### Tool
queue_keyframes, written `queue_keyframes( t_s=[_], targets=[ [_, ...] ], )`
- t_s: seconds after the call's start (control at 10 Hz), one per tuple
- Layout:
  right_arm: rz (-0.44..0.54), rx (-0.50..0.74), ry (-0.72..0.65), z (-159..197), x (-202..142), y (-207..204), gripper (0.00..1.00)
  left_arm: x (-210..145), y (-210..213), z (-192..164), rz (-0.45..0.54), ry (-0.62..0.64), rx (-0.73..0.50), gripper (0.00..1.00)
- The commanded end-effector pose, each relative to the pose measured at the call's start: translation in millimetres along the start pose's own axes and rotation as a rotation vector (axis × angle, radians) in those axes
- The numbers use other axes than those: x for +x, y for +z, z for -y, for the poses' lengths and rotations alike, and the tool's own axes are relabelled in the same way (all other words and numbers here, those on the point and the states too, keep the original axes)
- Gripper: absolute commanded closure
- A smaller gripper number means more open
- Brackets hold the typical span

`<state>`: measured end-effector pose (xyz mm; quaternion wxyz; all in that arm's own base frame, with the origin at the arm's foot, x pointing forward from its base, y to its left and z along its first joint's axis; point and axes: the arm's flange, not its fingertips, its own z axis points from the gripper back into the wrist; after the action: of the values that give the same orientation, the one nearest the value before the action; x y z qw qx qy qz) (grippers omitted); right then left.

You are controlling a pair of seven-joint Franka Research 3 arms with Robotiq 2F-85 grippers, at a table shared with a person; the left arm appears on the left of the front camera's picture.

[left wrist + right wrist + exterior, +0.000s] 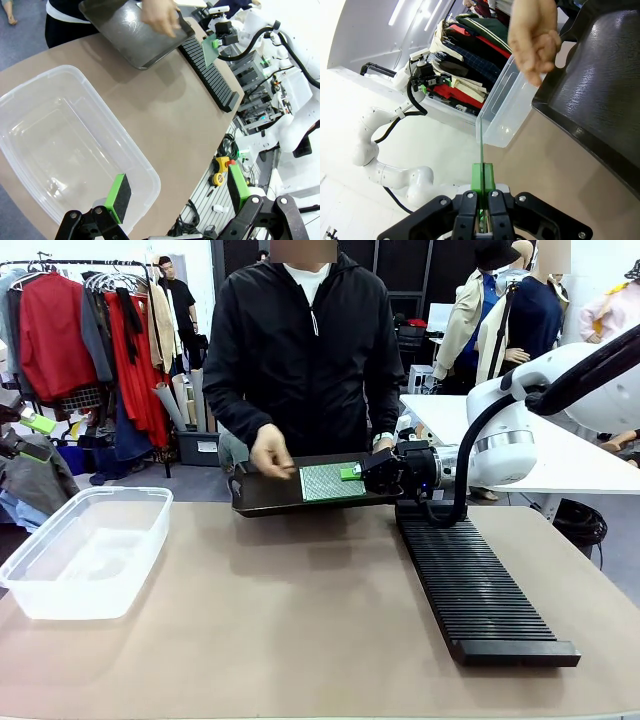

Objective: Sort PCBs into racks and boxes based on the side picked up.
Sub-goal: If the short side of the Blank PCB is picked up, insert it into the PCB Rack ; if the long side is picked up, place it in the Organizing box.

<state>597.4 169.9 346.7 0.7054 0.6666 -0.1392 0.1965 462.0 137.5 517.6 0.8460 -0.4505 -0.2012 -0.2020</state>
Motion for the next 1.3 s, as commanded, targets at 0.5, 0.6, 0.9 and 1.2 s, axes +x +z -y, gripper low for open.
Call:
queue_keyframes(
  t_s=[0.5, 0.6, 0.9, 1.2],
  targets=[
    [0.035, 0.014, 0.014, -7, 3, 13, 1.0, 0, 1, 0, 0.005, -0.001, 0.003, 0.0],
    [0.064, 0.021, 0.035, -13, 5, 27, 1.0, 0, 1, 0, 0.005, -0.001, 0.003, 0.0],
    [0.117, 0.012, 0.098, -36, 3, 68, 1.0, 0, 1, 0, 0.005, -0.001, 0.003, 0.0],
    [0.164, -0.005, 0.149, -57, -5, 123, 1.0, 0, 1, 0, 0.005, -0.001, 0.003, 0.0]
  ],
)
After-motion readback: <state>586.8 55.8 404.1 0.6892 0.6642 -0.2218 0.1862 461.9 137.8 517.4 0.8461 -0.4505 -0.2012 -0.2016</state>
